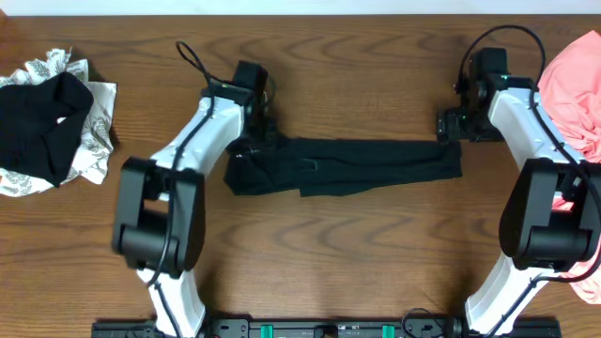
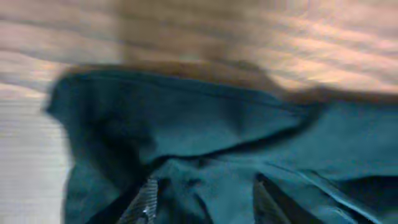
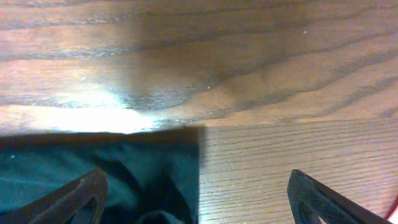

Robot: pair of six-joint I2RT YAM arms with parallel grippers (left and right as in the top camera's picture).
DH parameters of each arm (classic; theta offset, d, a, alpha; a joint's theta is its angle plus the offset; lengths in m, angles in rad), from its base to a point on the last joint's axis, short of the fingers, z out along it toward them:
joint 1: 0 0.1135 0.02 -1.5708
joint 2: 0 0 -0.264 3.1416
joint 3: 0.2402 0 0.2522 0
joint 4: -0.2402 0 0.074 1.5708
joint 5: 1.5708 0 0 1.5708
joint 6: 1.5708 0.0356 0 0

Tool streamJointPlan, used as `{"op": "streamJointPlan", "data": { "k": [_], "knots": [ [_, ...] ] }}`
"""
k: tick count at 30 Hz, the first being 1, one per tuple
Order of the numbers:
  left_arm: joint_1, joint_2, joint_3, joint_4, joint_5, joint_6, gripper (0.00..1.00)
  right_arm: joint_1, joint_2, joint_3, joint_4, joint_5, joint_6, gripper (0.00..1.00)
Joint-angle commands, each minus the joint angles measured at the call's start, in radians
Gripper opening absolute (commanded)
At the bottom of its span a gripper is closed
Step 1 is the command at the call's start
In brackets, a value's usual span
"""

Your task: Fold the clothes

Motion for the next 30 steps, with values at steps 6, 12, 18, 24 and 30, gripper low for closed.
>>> {"op": "streamJointPlan", "data": {
  "k": [6, 12, 18, 24, 30],
  "knots": [
    [-0.040, -0.180, 0.032, -0.047, -0.018, 0.004, 0.52, -0.079, 0.011, 0.004, -0.027, -0.221, -0.036, 0.91],
    [-0.098, -0.185, 0.029, -0.058, -0.021, 0.004, 0.52, -0.109, 0.011, -0.003, -0.077, -0.299, -0.108, 0.89],
    [-0.108, -0.185, 0.029, -0.057, -0.021, 0.004, 0.52, -0.103, 0.011, -0.092, 0.006, -0.304, -0.122, 0.88],
    [-0.108, -0.185, 0.029, -0.066, -0.020, 0.003, 0.52, -0.096, 0.011, -0.209, 0.132, -0.304, -0.122, 0.87],
    [-0.108, -0.185, 0.029, -0.069, -0.021, 0.003, 0.52, -0.095, 0.011, -0.277, 0.203, -0.414, -0.129, 0.78]
  ]
}}
